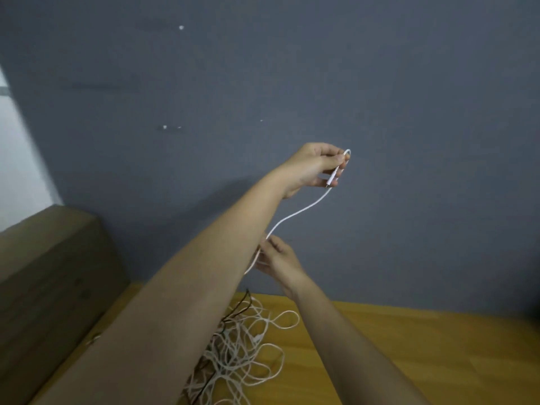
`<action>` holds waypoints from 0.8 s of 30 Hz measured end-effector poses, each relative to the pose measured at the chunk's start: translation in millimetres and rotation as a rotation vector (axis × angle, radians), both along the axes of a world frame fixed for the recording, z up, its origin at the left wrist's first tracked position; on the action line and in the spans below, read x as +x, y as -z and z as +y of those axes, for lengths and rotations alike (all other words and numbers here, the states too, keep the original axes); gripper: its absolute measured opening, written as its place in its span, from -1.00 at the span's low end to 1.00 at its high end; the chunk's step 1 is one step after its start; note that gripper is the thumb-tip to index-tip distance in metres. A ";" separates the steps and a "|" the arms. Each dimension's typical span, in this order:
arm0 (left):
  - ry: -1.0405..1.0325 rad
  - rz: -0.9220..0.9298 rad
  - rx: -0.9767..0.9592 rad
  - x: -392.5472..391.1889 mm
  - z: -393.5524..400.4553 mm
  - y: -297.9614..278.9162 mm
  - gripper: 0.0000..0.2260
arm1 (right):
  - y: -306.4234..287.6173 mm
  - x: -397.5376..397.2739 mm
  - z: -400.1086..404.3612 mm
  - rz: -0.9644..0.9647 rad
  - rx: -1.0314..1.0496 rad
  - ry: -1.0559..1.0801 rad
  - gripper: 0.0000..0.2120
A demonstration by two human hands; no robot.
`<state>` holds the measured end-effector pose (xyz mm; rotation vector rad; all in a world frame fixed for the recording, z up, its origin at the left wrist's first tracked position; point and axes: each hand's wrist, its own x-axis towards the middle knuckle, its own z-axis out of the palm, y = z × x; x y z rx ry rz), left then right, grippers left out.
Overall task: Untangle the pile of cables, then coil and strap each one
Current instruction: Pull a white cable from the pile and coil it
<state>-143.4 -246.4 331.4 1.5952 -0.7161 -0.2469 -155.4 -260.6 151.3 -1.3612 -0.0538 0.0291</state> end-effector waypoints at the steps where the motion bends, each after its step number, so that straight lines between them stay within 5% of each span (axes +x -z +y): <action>1: -0.040 0.014 -0.016 3.2 14.2 0.9 -0.88 | 1.6 3.7 10.5 0.014 0.033 0.030 -0.80; 4: -0.160 0.070 -0.033 16.2 63.4 7.0 -0.85 | 9.1 12.9 39.7 0.037 0.052 0.113 -0.74; 6: -0.183 0.152 -0.035 27.8 98.0 13.4 -0.79 | 13.8 24.3 57.8 -0.001 -0.109 0.202 -0.70; 10: -0.157 0.234 -0.225 49.6 157.5 21.1 -0.70 | 16.8 43.0 89.2 -0.182 -0.568 0.395 -0.68; 15: -0.265 0.157 -0.438 73.5 201.4 21.5 -0.77 | 23.1 37.1 110.6 -0.446 -1.451 0.208 -0.69; 19: -0.273 -0.092 -0.060 95.3 214.3 44.2 -0.78 | -1.7 9.1 108.2 -0.810 -1.578 0.137 -0.83; 24: -0.073 -0.288 0.319 100.9 219.0 93.6 -0.82 | -52.0 -8.0 79.1 -1.181 -1.452 0.640 -0.80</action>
